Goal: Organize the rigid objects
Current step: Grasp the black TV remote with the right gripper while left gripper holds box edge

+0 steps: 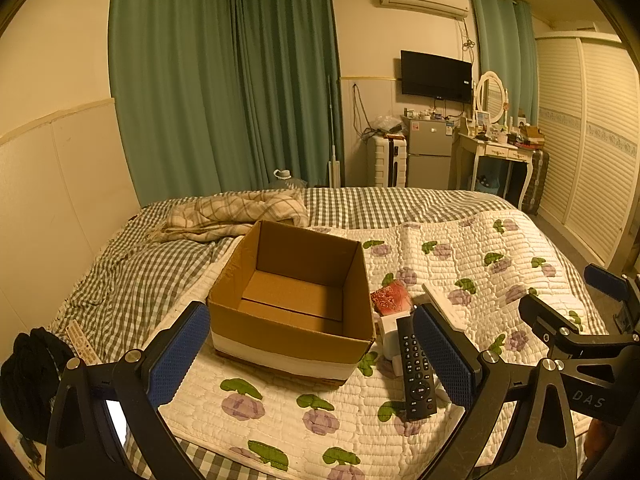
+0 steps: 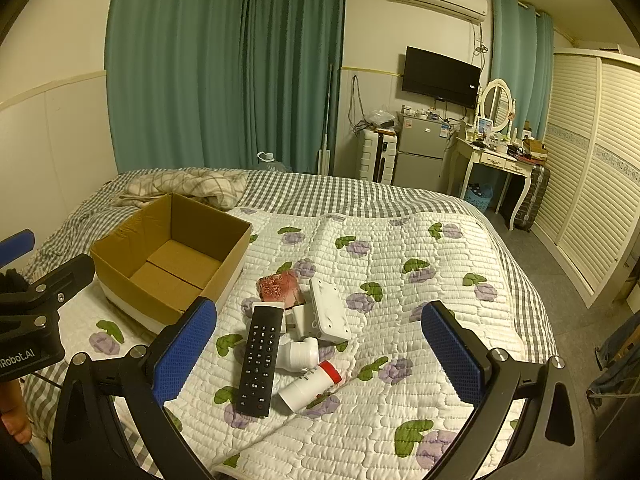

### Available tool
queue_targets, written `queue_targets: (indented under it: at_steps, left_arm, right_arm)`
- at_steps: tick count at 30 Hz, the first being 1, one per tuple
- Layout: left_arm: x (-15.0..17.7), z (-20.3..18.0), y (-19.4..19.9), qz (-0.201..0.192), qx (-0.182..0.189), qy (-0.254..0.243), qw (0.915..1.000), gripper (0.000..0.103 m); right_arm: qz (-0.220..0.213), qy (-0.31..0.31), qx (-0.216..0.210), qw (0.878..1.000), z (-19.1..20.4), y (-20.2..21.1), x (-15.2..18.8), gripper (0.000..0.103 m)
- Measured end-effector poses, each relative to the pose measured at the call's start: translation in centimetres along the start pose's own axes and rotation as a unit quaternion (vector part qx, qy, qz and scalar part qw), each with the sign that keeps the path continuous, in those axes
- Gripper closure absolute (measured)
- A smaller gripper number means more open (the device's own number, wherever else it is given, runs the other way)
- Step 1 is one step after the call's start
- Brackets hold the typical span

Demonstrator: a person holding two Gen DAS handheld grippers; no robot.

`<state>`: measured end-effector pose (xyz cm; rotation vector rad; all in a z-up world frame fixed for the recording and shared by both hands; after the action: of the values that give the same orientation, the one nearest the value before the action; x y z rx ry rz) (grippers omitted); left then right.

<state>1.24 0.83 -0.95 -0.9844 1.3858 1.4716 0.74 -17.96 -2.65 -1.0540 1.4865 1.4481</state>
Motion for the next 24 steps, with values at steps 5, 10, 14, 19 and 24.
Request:
queue_targets:
  at_steps: [5, 10, 14, 19, 24]
  left_arm:
    - [0.2, 0.9, -0.4, 0.006, -0.011, -0.029, 0.9995, 0.0]
    - [-0.2, 3.5, -2.3, 0.012, -0.05, -0.085, 0.9951, 0.0]
    - [0.0, 6.6, -5.7, 0.049, -0.065, -0.092, 0.9924, 0.0]
    - [1.1, 9.5, -10.3, 0.089, -0.101, -0.09, 0.9868, 0.001]
    - [2.4, 9.6, -13.3, 0.121, -0.096, -0.091, 0.9838, 0.004]
  right_arm:
    - [0.002, 0.005, -0.006, 1.0, 0.1, -0.7, -0.1, 0.0]
    - [0.019, 0.011, -0.011, 1.0, 0.2, -2.0, 0.5, 0.0]
    - [0.039, 0.009, -0.013, 0.999, 0.2, -3.9, 1.4, 0.0]
    - [0.067, 0.016, -0.021, 0.997, 1.1, -6.4, 2.7, 0.0]
    - [0.093, 0.022, -0.028, 0.995, 2.1, -8.8, 4.4, 0.0]
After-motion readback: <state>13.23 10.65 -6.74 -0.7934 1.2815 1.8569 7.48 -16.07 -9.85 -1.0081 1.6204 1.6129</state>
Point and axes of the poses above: each gripper's, at about its wrist camera, not at the fingertips, and y roughly against the way its jaws point, z to its left, x to its underside, the point moved 2 cm from there along -y, roughly the way its jaws point, and after that the axes turned 13 degrees about -z, right-handed, at the moved point
